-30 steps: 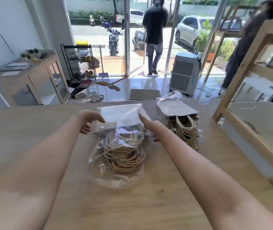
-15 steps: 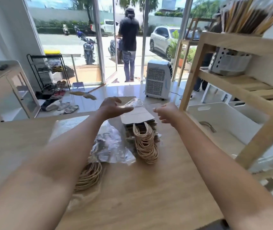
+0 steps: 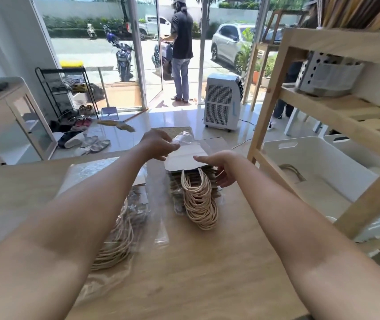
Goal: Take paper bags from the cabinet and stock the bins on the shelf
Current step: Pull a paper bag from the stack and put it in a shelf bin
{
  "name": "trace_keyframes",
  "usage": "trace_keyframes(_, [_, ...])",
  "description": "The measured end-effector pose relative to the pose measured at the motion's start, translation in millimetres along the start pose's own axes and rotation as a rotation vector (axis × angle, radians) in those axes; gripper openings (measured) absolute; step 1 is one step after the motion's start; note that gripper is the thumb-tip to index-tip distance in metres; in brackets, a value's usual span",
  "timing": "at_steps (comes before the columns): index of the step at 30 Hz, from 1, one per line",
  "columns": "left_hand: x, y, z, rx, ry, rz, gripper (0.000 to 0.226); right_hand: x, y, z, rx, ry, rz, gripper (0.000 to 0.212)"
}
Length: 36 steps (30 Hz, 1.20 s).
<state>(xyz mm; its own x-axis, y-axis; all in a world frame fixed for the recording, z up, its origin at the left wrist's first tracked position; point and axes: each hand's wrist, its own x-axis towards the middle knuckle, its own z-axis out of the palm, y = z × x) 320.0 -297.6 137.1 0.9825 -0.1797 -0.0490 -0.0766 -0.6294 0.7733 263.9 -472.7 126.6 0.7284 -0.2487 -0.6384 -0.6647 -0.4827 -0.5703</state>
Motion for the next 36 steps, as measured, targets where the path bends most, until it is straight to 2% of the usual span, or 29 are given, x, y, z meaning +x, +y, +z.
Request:
trace_keyframes(4, [-0.3,1.1,0.0,-0.061,-0.041,-0.022,0.023,0.1,-9.2,2.9,-0.102,0.018,0.035,0.092])
trace_keyframes(9, [-0.9,-6.5,-4.7,-0.137,-0.102,-0.033,0.026,4.8,-14.9,5.2,-0.039,0.004,0.083,0.095])
trace_keyframes(13, [-4.3,-13.5,-11.2,-0.246,-0.166,-0.057,0.032,10.0,-11.6,11.0,0.052,-0.018,0.072,0.082])
trace_keyframes(16, [-4.5,-18.0,-15.0,-0.315,-0.193,-0.075,0.035,11.4,-12.6,14.3,0.179,-0.087,0.081,0.050])
trace_keyframes(18, [-5.2,-20.6,-17.3,-0.342,-0.211,-0.082,0.034,10.2,-15.1,17.0,0.270,-0.112,0.085,0.037])
trace_keyframes(23, [-8.2,-23.8,-19.2,-0.406,-0.250,-0.103,0.035,8.8,-19.3,24.5,0.362,-0.091,0.041,0.037])
trace_keyframes(25, [-9.4,-25.0,-18.1,-0.397,-0.247,-0.098,0.036,6.1,-20.4,29.0,0.410,-0.090,0.023,0.025])
trace_keyframes(31, [-11.5,-23.3,-13.3,-0.362,-0.176,-0.096,0.034,-15.0,-15.5,25.4,0.428,-0.058,-0.025,0.012])
trace_keyframes(36, [-17.7,-15.5,-5.9,-0.337,-0.044,-0.138,0.011,-51.4,11.6,-4.9,0.343,-0.072,-0.023,0.015])
